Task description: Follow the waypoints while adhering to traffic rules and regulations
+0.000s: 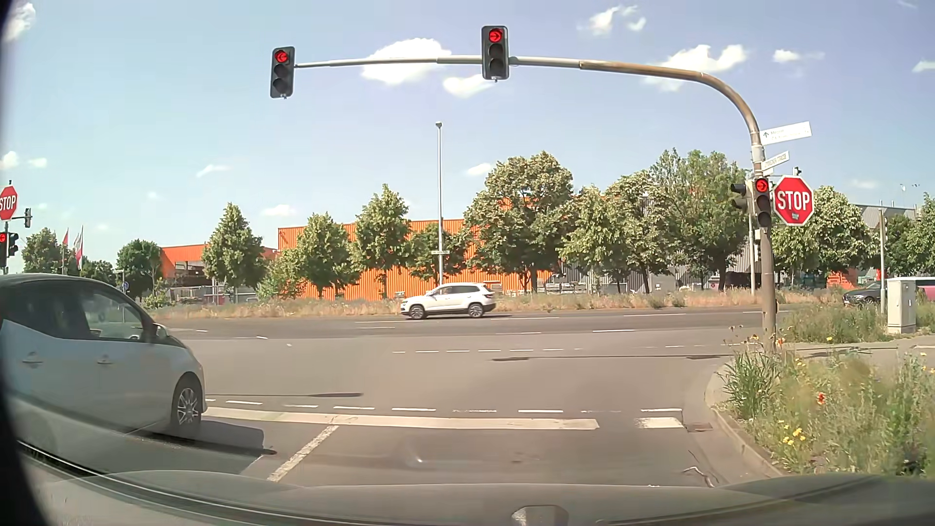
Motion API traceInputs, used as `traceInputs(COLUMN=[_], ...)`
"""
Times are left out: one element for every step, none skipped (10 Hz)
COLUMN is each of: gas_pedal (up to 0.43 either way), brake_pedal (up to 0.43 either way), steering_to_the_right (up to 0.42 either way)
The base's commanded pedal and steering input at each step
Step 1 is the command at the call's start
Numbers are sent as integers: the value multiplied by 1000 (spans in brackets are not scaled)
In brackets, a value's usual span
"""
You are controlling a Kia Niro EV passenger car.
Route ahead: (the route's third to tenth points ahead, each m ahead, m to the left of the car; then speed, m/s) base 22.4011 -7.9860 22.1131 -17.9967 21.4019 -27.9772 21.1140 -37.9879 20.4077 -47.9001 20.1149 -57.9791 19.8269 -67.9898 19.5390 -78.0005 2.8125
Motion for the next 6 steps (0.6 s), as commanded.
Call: traceInputs(gas_pedal=[0, 0, 0, 0, 0, 0], brake_pedal=[280, 287, 287, 287, 287, 287], steering_to_the_right=[8, 9, 8, 9, 8, 8])
